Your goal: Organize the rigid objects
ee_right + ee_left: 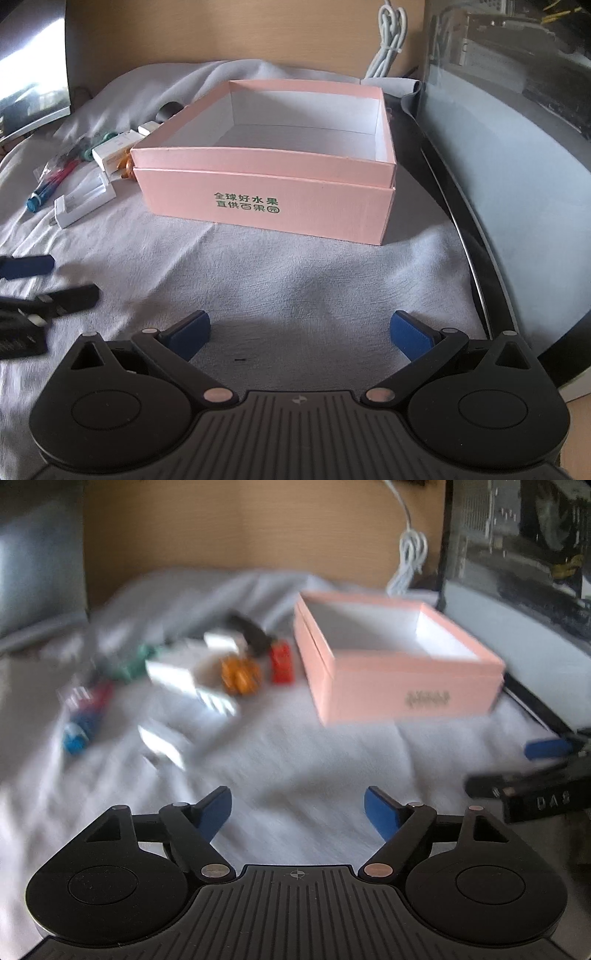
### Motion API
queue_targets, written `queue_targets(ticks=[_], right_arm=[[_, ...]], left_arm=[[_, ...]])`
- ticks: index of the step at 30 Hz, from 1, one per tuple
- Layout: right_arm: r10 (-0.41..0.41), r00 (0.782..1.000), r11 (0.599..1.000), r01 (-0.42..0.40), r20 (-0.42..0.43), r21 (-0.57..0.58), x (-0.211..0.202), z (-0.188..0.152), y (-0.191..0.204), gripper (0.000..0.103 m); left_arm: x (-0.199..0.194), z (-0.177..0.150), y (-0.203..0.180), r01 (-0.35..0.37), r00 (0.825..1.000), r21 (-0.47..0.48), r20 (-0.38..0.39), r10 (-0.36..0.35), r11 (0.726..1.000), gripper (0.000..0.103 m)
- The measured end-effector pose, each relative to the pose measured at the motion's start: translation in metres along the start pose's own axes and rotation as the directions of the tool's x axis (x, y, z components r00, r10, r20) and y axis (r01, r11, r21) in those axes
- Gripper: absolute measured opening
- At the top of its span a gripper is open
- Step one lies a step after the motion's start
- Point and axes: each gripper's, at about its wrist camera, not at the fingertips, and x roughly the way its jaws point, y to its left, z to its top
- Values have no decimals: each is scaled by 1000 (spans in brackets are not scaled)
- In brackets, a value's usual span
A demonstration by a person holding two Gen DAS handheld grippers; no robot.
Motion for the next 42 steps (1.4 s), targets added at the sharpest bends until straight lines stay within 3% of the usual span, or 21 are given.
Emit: queue_targets(ticks=[4,9,11,16,18,21,25,30,33,38,42], right_arm=[[-7,1000,1000,7,-21,1,1,4,2,103],[-13,1000,1000,13,-22,-6,-1,5,6,102],[-9,1000,1000,9,1,-18,-7,4,16,99],[-20,985,999,26,170,-36,-37,2,46,99],[9,985,999,-2,173,-42,-43,8,55,99],[64,986,998,-60,153,-36,-44,19,64,88],[95,984,992,-81,149,-99,-39,35,88,50],[119,977,968,-74,176,-240,-22,72,143,48],[120,978,955,-68,168,-287,9,103,178,48],[-3,997,936,30,78,-351,81,134,218,48],[-41,999,934,39,2,-354,110,138,221,42]], left_arm=[[0,25,37,-56,994,70,94,49,996,85],[37,55,74,61,997,98,-44,-57,993,85],[49,58,77,56,997,132,-66,-48,990,85],[74,54,84,79,991,136,-118,-63,988,84],[82,51,83,119,986,148,-131,-99,982,81],[84,48,83,145,986,165,-110,-128,976,59],[70,45,94,148,984,124,-121,-133,981,54],[27,27,134,126,984,-31,-126,-129,992,53],[-1,14,156,114,983,-112,-134,-129,987,53],[-37,-2,183,117,982,-213,-123,-145,970,53],[-47,-10,193,142,976,-256,-123,-177,956,53]])
